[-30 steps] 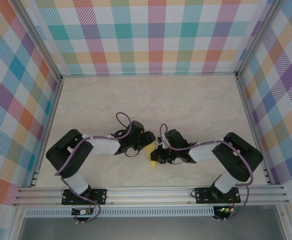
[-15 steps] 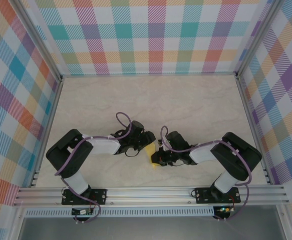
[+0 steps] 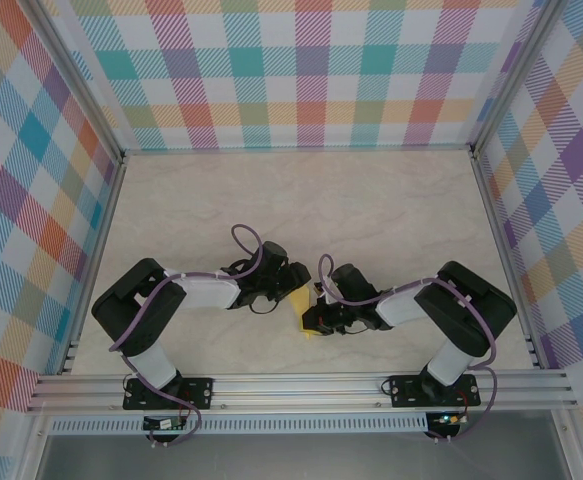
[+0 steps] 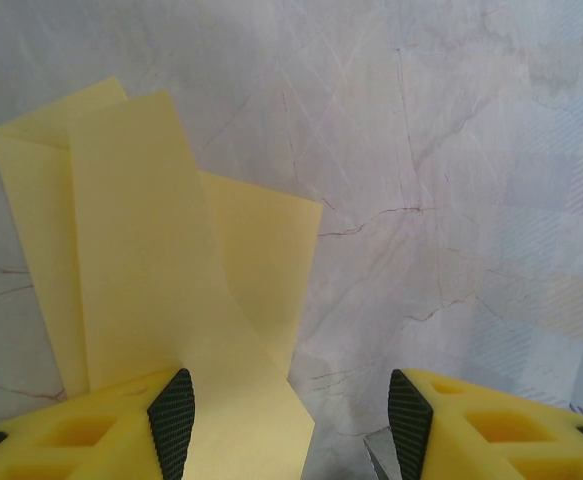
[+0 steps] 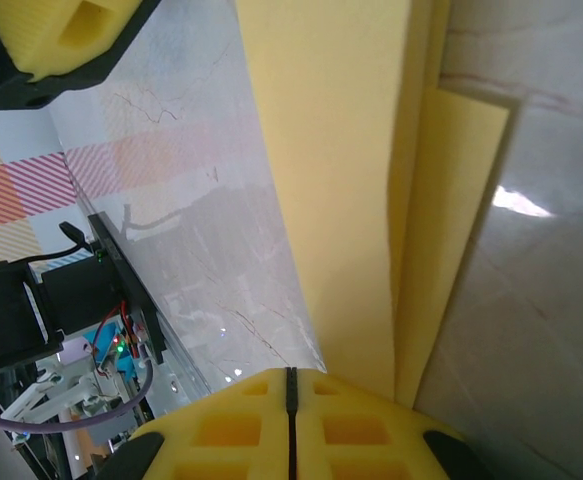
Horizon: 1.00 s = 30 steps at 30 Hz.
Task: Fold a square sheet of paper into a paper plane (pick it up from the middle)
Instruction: Fold the wing for the fifth time at the center of the table.
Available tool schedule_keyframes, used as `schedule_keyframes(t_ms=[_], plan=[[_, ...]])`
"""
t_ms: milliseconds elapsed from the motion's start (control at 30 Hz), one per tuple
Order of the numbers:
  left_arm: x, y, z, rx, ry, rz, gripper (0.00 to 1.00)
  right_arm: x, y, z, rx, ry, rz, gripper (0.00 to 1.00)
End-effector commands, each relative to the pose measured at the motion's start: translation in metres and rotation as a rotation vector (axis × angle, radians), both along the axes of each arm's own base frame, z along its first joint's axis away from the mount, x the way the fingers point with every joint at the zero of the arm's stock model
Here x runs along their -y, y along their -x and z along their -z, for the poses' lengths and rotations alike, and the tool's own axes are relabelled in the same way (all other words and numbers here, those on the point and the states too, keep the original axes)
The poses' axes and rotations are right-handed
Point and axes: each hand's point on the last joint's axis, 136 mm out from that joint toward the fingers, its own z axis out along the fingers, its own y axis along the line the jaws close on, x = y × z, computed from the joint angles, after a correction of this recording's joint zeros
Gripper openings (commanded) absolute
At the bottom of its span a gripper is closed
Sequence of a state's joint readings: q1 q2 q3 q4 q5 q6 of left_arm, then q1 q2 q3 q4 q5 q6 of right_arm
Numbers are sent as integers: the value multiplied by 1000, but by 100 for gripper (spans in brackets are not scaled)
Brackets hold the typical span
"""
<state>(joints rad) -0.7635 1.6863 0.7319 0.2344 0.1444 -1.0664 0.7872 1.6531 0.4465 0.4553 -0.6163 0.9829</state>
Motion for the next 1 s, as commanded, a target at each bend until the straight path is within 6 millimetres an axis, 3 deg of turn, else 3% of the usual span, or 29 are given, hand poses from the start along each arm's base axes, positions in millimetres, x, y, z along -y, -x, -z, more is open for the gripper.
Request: schedule_keyframes(t_ms=[0, 200, 500, 767, 967], plan=[[-33, 27, 41, -125, -157, -21, 57, 2, 14, 16, -40, 35, -44, 7], [-30, 26, 34, -113, -139, -17, 57, 18, 22, 40, -61, 195, -34, 4], [-27, 18, -3, -43, -109, -8, 58, 40, 26, 58, -76, 347, -20, 0], [-30, 15, -44, 47, -62, -8, 58, 34, 26, 56, -67, 346, -79, 0], [-21, 21, -50, 57, -4, 30, 47, 28, 22, 55, -68, 338, -81, 0]])
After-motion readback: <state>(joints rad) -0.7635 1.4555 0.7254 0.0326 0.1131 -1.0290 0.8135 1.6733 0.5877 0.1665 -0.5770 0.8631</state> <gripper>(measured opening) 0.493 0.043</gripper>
